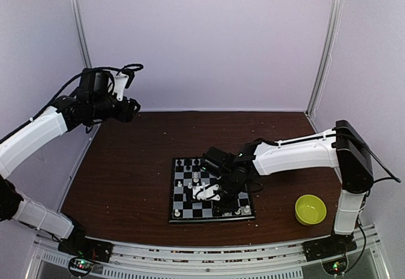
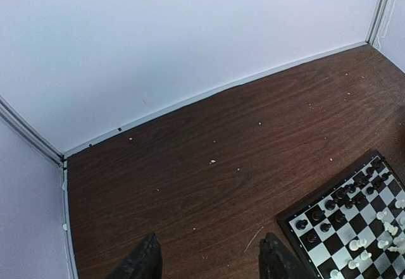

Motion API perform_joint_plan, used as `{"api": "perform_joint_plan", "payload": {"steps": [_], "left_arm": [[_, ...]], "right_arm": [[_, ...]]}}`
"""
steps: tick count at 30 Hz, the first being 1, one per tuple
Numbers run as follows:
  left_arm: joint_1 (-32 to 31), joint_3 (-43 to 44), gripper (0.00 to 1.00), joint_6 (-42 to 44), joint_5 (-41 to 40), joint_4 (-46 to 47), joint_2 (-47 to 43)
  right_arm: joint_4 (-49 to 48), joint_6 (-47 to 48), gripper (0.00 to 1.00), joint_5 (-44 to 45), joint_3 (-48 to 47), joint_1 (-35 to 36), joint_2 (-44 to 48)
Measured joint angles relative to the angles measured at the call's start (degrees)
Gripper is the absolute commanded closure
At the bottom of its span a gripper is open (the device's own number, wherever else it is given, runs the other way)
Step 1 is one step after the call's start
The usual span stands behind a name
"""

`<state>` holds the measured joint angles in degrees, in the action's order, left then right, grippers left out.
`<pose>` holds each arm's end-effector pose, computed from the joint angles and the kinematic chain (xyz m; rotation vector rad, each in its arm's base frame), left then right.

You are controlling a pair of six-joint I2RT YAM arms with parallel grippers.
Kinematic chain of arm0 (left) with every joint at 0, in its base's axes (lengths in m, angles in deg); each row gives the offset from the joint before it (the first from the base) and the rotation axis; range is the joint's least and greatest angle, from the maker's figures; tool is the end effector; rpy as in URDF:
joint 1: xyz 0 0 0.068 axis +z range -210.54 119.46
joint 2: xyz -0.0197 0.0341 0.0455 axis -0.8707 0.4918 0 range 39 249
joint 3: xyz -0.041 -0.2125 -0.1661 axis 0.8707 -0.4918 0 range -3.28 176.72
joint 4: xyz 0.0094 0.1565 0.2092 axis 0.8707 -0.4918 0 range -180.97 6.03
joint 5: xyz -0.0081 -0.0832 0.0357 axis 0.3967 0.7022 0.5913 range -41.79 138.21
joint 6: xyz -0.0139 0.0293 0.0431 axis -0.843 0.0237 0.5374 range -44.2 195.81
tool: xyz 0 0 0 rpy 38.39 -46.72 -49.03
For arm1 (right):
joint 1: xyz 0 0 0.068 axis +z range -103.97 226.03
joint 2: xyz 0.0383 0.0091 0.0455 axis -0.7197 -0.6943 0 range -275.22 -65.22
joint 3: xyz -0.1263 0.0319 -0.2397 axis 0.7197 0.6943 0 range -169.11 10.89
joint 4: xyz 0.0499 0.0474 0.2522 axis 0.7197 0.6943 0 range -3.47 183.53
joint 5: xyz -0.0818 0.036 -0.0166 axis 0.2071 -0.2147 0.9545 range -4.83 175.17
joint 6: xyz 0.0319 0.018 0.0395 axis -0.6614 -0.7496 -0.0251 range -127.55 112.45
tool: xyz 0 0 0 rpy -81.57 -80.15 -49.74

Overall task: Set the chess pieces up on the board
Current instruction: Place the queen at e1, then move the bishop to the chessboard.

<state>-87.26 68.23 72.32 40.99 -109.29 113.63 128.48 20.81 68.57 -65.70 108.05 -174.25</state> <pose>0.2647 -0.1282 0.3626 0.3402 2.0404 -0.1948 0.1665 0.3353 0.1783 -2.1127 2.0162 0.5239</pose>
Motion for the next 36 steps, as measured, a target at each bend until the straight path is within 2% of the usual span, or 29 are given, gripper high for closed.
{"api": "perform_joint_plan", "payload": {"steps": [6,10,13,17,21,25,29,36], "left_arm": [[0.0,0.0,0.47,0.2,0.1,0.0,0.9],[0.0,0.0,0.51,0.3,0.9,0.0,2.8],[0.0,0.4,0.52,0.0,2.4,-0.3,5.2],[-1.5,1.7,0.53,-2.3,4.0,-2.2,8.3],[-8.2,5.1,0.54,-6.1,4.4,-4.7,11.1],[-16.5,7.0,0.55,-11.1,3.8,-5.7,14.0],[-24.0,8.6,0.55,-16.4,3.1,-7.1,18.9],[-33.1,12.8,0.52,-27.3,0.4,-12.2,29.3]], "right_arm": [[1.1,-0.4,0.65,-0.1,-0.2,-0.1,0.3],[3.3,-0.7,0.64,-3.3,-0.3,-1.9,3.5],[4.2,-1.3,0.64,-6.7,-0.3,-5.5,7.8],[3.0,-2.2,0.64,-10.2,2.8,-13.8,16.4],[0.5,-3.9,0.64,-12.8,10.6,-24.0,25.6],[-3.5,-6.4,0.64,-14.7,18.3,-31.0,31.3],[-6.7,-7.9,0.64,-15.5,23.4,-34.7,36.1],[-9.8,-7.5,0.63,-14.3,23.6,-37.5,38.7]]}}
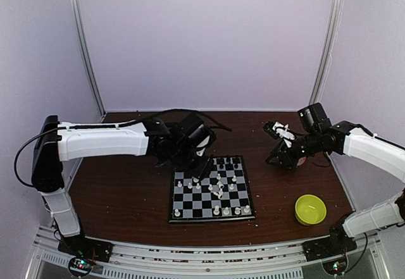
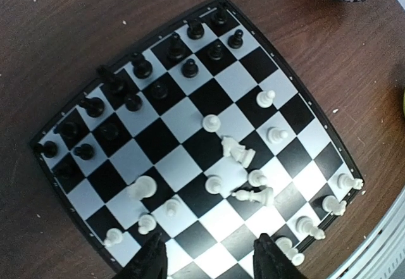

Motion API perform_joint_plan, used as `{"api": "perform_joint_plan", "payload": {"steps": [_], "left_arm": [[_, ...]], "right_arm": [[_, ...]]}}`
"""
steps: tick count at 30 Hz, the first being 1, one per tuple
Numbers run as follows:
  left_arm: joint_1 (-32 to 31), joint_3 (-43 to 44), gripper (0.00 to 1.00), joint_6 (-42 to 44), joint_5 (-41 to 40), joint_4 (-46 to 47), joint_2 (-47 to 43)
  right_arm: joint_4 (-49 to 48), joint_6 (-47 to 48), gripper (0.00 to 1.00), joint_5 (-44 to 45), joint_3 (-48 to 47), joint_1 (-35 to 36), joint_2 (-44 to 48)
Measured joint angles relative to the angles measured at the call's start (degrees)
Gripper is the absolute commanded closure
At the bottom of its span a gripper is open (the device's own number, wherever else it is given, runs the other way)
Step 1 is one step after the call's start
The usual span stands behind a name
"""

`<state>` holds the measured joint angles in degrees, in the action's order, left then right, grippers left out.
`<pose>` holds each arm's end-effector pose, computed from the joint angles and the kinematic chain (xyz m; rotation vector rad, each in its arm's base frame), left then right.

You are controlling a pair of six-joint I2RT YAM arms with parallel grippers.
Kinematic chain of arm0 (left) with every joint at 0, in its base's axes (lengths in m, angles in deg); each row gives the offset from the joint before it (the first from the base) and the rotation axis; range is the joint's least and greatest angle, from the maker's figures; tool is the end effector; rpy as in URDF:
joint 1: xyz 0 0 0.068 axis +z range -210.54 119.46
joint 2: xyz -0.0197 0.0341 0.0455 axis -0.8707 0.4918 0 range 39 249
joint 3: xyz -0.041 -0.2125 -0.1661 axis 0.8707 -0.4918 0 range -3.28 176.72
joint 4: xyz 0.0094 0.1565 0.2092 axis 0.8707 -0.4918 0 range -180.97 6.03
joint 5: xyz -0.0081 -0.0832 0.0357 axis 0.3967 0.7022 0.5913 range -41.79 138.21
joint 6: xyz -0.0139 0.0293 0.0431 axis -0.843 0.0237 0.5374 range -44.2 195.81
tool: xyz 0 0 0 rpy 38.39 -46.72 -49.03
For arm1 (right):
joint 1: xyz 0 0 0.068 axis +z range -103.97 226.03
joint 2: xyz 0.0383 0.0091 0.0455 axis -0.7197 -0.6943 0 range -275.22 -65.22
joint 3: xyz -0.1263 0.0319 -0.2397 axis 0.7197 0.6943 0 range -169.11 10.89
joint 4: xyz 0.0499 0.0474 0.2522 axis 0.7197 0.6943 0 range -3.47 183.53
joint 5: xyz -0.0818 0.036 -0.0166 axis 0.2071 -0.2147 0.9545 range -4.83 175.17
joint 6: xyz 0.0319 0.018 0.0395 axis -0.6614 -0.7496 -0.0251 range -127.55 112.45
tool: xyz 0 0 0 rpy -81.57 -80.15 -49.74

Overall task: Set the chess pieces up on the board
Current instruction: Move the bishop to the chessboard.

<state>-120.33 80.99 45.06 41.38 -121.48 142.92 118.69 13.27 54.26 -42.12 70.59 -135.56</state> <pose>0.2018 -0.3381 0.2520 0.6127 2.5494 -0.4387 0.2206 0.1210 0.2670 -1.1377 2.0935 0.6838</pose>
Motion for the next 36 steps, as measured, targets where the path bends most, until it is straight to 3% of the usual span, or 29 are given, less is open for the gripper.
{"api": "perform_joint_plan", "payload": {"steps": [11,26,36], "left_arm": [[-5.5,7.4,0.39,-12.1,-2.7,-3.5,9.3],[-5.7,15.6,0.4,-16.3,-3.7,-8.7,19.3],[-6.1,17.3,0.4,-16.2,-3.7,-10.6,21.3]], "right_arm": [[-0.3,1.3,0.63,0.9,0.0,-0.2,4.9],[-0.3,2.0,0.63,0.9,0.0,-0.2,5.1],[0.0,2.9,0.63,0.9,0.0,-0.2,5.1]]}}
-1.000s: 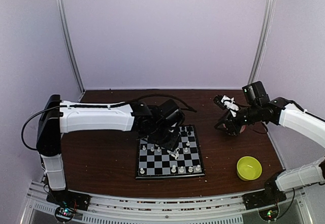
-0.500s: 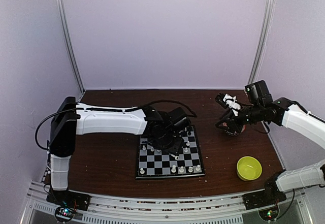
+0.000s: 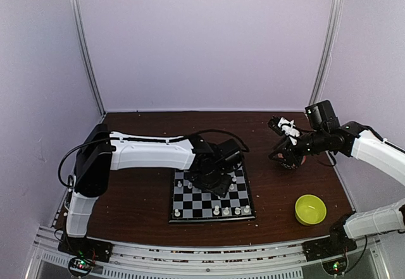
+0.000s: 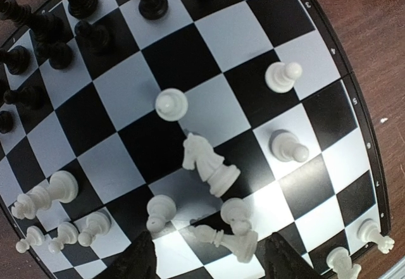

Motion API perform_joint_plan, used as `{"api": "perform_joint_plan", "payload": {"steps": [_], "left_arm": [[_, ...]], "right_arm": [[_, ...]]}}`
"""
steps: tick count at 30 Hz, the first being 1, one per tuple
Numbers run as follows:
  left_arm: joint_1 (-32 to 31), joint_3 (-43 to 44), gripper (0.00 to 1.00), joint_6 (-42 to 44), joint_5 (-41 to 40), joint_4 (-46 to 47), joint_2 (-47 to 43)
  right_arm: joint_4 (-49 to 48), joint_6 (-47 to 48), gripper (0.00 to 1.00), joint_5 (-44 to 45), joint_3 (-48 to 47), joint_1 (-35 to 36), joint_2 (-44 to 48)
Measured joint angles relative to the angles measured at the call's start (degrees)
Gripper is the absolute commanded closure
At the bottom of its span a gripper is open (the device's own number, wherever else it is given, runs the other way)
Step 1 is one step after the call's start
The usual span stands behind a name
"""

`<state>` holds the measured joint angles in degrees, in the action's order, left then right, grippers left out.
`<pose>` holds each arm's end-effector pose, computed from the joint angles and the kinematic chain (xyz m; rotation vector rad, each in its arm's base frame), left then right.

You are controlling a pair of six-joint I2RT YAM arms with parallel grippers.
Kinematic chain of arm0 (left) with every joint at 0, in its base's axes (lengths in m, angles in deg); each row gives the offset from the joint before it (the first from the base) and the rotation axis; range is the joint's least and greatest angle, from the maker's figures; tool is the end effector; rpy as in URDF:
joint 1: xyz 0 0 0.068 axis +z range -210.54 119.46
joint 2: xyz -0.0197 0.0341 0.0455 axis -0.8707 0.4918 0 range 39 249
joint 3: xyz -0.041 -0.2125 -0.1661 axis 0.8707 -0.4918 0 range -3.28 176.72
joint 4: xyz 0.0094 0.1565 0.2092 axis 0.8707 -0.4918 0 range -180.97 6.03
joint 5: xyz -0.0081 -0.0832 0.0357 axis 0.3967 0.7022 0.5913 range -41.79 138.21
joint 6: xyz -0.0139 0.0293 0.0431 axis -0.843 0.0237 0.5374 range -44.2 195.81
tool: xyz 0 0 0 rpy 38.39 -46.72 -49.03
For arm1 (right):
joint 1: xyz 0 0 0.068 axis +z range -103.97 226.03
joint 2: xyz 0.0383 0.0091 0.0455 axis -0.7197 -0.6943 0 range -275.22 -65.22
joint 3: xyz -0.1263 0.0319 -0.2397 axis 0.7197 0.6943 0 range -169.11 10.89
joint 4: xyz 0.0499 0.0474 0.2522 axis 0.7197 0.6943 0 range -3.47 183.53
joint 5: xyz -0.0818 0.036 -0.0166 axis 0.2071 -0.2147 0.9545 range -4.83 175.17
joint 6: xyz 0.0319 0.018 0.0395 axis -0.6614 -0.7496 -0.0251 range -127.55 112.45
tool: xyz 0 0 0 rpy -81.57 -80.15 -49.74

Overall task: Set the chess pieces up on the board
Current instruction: Move the bishop to the chessboard.

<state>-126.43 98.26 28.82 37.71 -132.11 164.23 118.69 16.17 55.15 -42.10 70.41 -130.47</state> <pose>0.1917 -0.4124 0.1821 0.4201 2.7745 -0.2313 0.2081 0.1139 0.2866 -1.1648 1.9787 0.6175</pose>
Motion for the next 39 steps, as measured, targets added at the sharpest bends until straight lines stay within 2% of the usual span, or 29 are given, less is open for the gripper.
{"api": "perform_joint_plan", "payload": {"steps": [20,30,39], "left_arm": [[-0.5,-0.1,0.41,0.0,0.0,-0.8,1.1],[-0.5,-5.9,0.42,-0.1,-1.1,-1.5,-1.7],[-0.5,-6.4,0.42,0.7,-1.2,-1.2,-2.1]], "right_arm": [[0.5,0.3,0.63,-0.1,0.0,0.0,-0.1],[0.7,0.4,0.63,-0.6,0.0,0.0,-0.4],[1.1,0.4,0.63,-0.9,0.0,0.0,-0.7]]}}
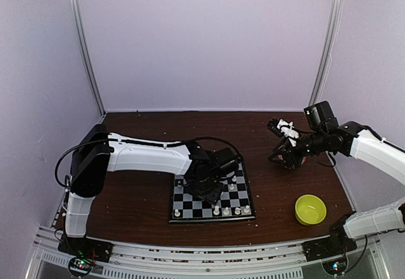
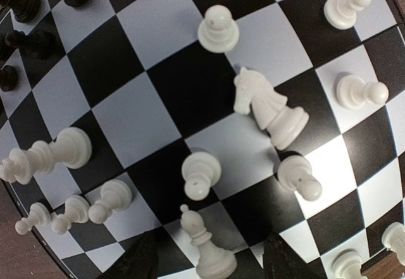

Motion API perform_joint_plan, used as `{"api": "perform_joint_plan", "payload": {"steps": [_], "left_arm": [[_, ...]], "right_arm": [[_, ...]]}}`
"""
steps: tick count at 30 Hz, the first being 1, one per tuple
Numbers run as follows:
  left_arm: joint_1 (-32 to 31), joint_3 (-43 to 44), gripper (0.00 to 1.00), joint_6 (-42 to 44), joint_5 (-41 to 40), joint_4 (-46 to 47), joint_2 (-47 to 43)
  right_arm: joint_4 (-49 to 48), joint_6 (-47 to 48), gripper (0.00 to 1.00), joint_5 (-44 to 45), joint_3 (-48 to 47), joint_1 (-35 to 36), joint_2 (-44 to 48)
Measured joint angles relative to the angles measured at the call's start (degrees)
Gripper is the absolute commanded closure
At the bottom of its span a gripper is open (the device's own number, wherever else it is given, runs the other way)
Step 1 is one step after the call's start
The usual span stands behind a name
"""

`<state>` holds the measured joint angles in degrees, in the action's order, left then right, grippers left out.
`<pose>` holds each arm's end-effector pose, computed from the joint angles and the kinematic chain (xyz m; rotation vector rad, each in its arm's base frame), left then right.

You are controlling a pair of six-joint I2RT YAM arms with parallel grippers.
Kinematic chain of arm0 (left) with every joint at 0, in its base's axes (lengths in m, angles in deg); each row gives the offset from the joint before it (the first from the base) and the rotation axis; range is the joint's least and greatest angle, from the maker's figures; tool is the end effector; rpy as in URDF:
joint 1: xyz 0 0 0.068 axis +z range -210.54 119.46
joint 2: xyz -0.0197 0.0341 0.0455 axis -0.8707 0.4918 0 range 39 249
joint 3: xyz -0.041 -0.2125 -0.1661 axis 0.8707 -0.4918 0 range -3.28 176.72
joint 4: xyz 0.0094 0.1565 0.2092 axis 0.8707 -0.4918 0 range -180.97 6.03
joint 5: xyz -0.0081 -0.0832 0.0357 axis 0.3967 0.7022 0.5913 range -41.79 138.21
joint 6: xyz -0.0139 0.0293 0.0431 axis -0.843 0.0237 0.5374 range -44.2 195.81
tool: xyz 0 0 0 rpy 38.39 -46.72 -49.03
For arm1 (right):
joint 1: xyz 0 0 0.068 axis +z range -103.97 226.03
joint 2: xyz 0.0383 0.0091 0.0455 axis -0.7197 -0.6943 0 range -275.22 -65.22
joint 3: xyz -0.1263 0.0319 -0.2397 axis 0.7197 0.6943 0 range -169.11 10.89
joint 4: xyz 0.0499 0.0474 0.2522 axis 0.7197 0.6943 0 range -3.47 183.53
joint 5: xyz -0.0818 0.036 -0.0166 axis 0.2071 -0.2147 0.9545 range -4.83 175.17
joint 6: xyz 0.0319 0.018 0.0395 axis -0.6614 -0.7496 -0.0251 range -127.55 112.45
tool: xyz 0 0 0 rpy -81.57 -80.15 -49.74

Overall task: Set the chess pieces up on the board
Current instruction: Move the bishop to the chessboard.

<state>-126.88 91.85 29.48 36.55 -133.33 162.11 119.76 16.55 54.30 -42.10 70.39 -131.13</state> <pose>0.1802 -0.3933 0.1665 0.4633 2.8111 -0.1017 0.2083 0.1144 0.2829 -1.1802 1.9974 0.6390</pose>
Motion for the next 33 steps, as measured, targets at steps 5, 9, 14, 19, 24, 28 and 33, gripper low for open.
{"api": "perform_joint_plan", "payload": {"steps": [5,9,14,19,24,28,33], "left_arm": [[0.0,0.1,0.51,0.8,0.2,0.3,0.0],[0.0,0.2,0.58,1.0,0.4,0.5,0.0],[0.0,0.2,0.61,1.0,1.0,0.3,0.0],[0.0,0.2,0.67,1.0,0.3,-0.8,0.0],[0.0,0.2,0.7,1.0,-0.4,-1.7,0.0],[0.0,0.2,0.75,1.0,-0.6,-1.7,0.0],[0.2,0.2,0.77,1.5,-0.6,-1.7,0.1]], "right_arm": [[0.0,0.0,0.63,0.0,0.0,0.0,-0.1],[0.0,0.1,0.63,0.0,0.0,0.0,-0.1],[0.0,0.2,0.63,0.0,0.0,0.0,-0.2],[0.2,0.2,0.63,-0.2,0.0,0.0,-0.7],[0.4,0.2,0.63,-0.2,0.0,0.0,-0.8],[0.5,0.2,0.63,-0.2,0.0,0.0,-1.0],[0.5,0.2,0.63,-0.2,0.0,0.0,-1.2]]}}
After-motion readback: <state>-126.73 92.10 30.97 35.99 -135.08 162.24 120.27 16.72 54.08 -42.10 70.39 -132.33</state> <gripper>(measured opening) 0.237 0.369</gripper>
